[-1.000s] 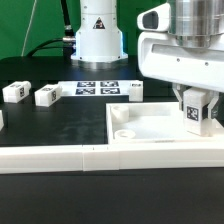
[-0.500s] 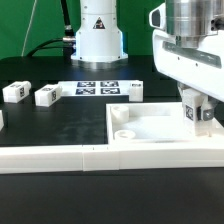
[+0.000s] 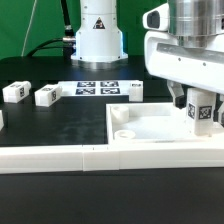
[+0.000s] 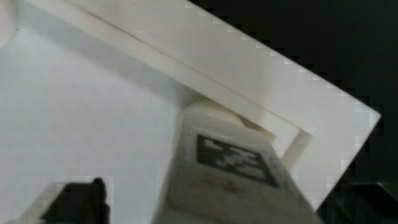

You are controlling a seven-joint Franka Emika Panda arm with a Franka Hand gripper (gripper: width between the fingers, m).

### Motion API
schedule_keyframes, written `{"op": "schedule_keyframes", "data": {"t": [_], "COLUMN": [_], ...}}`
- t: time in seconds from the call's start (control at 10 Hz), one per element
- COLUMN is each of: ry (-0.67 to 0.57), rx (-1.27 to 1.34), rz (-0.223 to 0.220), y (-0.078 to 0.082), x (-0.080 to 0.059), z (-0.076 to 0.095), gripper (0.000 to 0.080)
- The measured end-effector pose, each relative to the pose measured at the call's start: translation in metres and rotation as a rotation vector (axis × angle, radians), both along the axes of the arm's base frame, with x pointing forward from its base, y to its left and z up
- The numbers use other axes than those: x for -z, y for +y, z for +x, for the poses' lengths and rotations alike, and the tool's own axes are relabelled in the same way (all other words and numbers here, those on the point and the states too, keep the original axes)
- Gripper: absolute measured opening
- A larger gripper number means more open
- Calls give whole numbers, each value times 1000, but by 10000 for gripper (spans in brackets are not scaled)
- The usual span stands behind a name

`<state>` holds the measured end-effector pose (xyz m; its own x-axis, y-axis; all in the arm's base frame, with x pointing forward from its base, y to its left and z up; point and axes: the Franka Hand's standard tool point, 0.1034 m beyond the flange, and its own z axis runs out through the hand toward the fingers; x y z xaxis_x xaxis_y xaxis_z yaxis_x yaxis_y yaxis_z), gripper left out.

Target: Assemble one leg

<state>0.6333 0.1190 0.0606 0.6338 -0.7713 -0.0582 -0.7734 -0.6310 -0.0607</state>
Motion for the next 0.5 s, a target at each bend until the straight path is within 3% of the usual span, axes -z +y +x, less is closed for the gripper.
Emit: {"op": "schedule_keyframes", "data": {"t": [0.5], "ry": [-10], "rx": [-558], "rz": [-31], "y": [-1], "x": [-3], "z": [3], "gripper": [649]}}
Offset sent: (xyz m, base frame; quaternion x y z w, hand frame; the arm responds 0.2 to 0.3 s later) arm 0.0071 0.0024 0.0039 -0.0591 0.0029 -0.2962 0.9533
